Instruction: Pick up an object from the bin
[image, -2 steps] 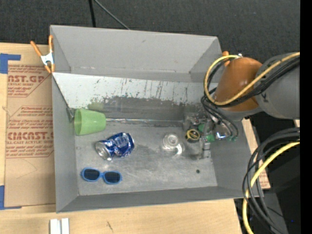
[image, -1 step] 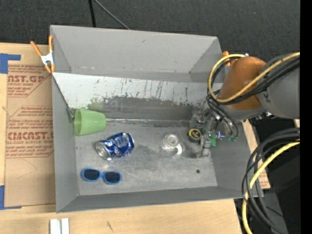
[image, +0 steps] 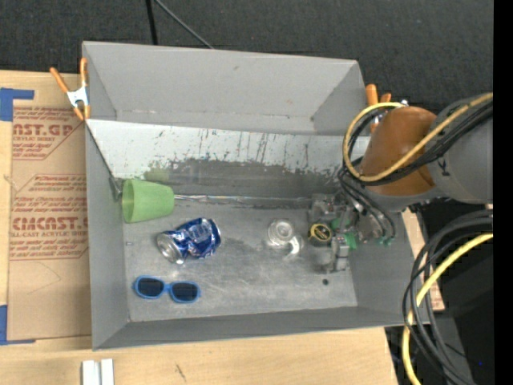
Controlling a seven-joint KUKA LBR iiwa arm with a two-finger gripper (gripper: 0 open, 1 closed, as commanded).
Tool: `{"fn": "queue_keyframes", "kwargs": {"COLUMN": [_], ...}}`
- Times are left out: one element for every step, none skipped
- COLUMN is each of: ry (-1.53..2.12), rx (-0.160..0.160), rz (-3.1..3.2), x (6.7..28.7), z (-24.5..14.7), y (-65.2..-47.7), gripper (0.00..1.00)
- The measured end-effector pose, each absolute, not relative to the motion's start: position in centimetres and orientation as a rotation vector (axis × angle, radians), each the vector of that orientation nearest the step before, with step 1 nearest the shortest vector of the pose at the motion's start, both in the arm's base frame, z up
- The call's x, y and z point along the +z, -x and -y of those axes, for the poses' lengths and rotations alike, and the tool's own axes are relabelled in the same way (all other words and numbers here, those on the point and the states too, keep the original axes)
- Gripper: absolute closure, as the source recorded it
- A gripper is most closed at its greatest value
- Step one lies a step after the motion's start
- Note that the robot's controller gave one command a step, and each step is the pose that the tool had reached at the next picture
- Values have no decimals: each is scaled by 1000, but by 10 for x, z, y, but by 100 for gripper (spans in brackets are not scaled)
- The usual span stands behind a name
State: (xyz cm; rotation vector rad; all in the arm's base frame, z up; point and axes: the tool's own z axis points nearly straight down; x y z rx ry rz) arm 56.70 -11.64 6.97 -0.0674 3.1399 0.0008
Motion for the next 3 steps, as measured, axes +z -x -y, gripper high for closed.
{"fn": "queue_keyframes", "kwargs": {"ry": [67, 65, 68], "rx": [3, -2, -4], "rz": [-3141, -3132, -3131], "x": [71, 170, 236], "z": [116, 100, 106], "y": [-568, -565, -570], "gripper": [100, 100, 100]}}
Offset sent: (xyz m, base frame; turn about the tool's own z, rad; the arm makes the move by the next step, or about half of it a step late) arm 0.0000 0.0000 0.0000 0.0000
